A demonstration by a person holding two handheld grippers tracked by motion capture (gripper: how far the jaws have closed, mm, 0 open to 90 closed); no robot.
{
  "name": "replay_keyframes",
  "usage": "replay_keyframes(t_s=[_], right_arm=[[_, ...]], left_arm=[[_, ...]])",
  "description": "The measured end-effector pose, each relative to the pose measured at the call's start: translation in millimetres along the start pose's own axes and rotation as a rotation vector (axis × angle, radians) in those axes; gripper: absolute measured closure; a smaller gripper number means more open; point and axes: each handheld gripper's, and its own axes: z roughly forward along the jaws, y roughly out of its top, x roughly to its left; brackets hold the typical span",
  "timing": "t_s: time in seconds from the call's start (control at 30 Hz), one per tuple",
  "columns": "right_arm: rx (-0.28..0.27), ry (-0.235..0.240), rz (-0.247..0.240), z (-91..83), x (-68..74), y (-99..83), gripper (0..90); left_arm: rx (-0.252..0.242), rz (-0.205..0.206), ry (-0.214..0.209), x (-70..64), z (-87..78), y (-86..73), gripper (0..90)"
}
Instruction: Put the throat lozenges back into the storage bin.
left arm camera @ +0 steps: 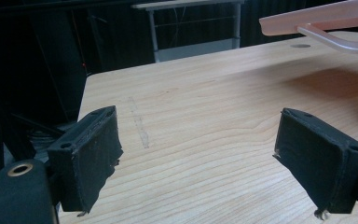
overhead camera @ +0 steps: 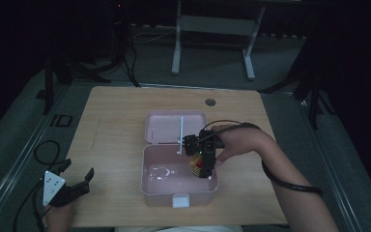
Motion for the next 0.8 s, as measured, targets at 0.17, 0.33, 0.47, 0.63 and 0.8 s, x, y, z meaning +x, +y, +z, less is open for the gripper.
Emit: replay_keyframes(t_s=[0.17,0.33,0.47,0.63,0.8], right_arm=[[-0.003,0.017,-0.005,20.3,-2.2,0.1,20.2],[-0.002,0.043,-0.001,43.2,-6.0,0.9,20.1],[0.006,0.049,-0.003,57.3,-7.7,2.3,20.1],[0.027,0.05,-0.004,71.0,-8.3,5.3,20.1],[0.049,0.051,-0.005,82.8,-10.5,7.2,20.1]], left_arm=[[-0.001,0.001,0.0,-0.2,0.1,0.0,14.5],[-0.002,-0.001,0.001,-0.1,0.0,-0.1,14.5],[0.0,0.001,0.0,-0.3,0.1,-0.1,14.5],[-0.001,0.002,0.001,-0.4,0.1,-0.1,14.5],[-0.001,0.002,-0.001,-0.4,0.2,0.0,14.5]])
